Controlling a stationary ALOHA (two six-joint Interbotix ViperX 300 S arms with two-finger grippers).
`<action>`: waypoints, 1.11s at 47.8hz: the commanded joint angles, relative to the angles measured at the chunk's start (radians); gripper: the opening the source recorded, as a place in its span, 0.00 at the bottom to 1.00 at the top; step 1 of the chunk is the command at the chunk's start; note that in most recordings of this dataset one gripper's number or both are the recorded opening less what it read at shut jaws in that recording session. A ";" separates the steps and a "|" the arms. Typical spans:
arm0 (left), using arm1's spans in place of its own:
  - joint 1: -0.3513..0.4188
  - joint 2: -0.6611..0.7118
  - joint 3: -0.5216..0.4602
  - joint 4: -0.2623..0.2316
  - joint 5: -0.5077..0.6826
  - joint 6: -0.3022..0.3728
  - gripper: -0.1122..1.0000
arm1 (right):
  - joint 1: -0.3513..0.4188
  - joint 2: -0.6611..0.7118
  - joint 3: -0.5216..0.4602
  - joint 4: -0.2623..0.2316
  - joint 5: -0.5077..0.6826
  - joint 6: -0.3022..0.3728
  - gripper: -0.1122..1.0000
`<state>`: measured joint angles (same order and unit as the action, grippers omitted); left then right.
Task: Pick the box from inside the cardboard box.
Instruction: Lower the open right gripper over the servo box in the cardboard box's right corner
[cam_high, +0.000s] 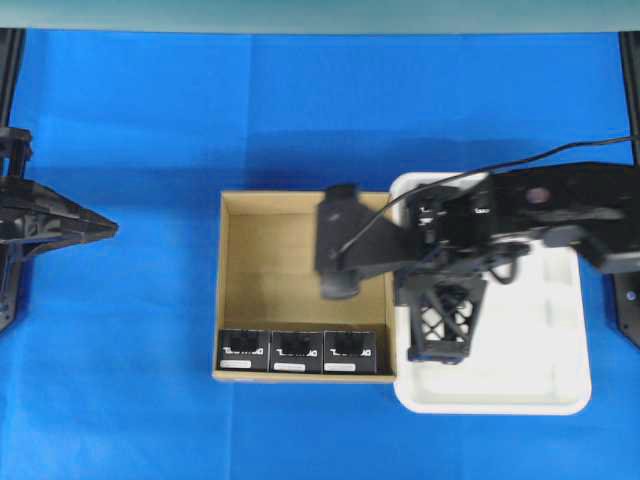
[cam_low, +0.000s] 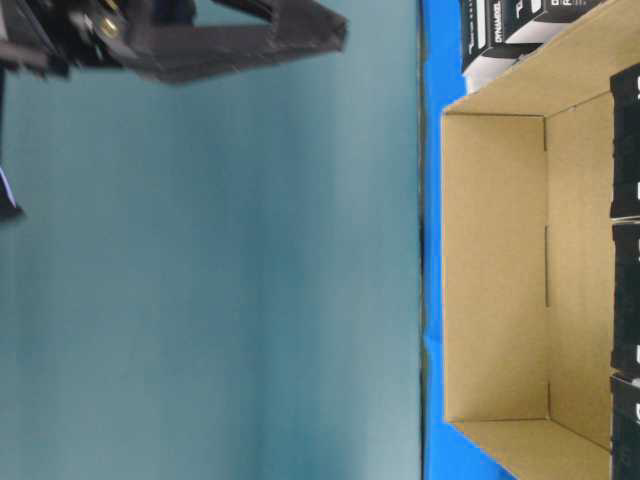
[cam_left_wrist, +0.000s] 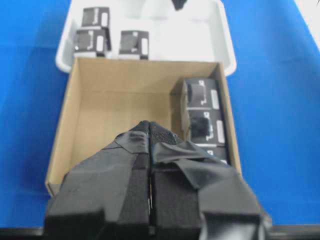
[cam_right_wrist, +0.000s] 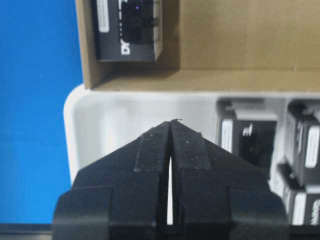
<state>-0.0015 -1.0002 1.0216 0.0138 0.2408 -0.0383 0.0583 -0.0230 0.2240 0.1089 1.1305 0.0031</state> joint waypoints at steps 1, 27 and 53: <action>-0.005 0.003 -0.026 0.003 -0.003 0.002 0.04 | -0.002 0.043 -0.048 0.000 0.011 -0.021 0.11; -0.011 -0.009 -0.032 0.003 0.012 -0.008 0.04 | -0.014 0.163 -0.077 0.003 -0.147 -0.029 0.38; -0.020 -0.012 -0.031 0.003 0.048 -0.071 0.04 | -0.057 0.187 -0.028 0.206 -0.190 -0.005 0.95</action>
<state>-0.0184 -1.0170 1.0186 0.0153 0.2930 -0.1074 0.0107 0.1565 0.1917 0.2807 0.9388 0.0061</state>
